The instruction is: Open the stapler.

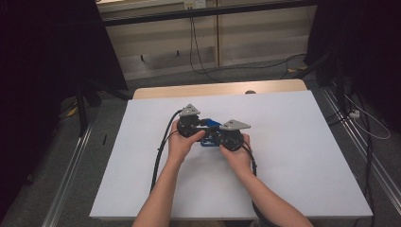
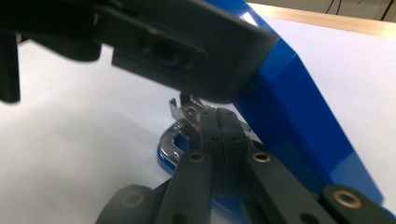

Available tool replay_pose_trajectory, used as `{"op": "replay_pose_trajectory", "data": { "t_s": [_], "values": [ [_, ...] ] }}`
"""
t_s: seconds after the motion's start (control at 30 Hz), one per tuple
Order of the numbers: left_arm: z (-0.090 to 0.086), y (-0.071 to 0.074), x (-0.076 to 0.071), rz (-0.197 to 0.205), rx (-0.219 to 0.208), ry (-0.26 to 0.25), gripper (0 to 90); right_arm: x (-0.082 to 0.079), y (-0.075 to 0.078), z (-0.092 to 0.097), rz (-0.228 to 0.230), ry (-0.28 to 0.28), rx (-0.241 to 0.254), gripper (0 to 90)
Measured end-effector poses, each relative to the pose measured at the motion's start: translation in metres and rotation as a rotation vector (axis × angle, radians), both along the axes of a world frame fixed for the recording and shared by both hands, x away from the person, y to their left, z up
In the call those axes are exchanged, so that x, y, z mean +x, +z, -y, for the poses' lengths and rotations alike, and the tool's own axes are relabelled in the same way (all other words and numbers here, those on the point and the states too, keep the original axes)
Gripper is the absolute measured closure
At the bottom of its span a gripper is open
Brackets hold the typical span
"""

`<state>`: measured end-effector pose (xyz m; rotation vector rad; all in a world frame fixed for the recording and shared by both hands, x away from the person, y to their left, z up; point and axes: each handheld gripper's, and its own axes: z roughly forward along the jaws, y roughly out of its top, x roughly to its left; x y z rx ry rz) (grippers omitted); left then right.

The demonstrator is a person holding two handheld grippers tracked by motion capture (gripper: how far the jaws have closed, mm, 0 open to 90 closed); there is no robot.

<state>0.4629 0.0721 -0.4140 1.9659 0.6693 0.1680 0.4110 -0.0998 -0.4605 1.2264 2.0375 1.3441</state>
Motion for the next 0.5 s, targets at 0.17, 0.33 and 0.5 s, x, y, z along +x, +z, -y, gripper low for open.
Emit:
{"op": "replay_pose_trajectory", "data": {
  "t_s": [0.17, 0.33, 0.5],
  "values": [
    [0.0002, 0.0002, -0.0004, 0.0, 0.001, 0.001, 53.7, 0.0004, 0.0006, -0.0027, 0.009, -0.029, 0.009, 90.0],
    [-0.0002, 0.0001, -0.0003, -0.001, -0.001, -0.001, 53.9, 0.0023, -0.0016, -0.0051, 0.016, -0.035, 0.013, 90.0],
    [-0.0006, -0.0004, 0.0, 0.001, -0.003, -0.001, 53.9, 0.0019, -0.0007, -0.0069, 0.018, -0.043, 0.009, 90.0]
  ]
}}
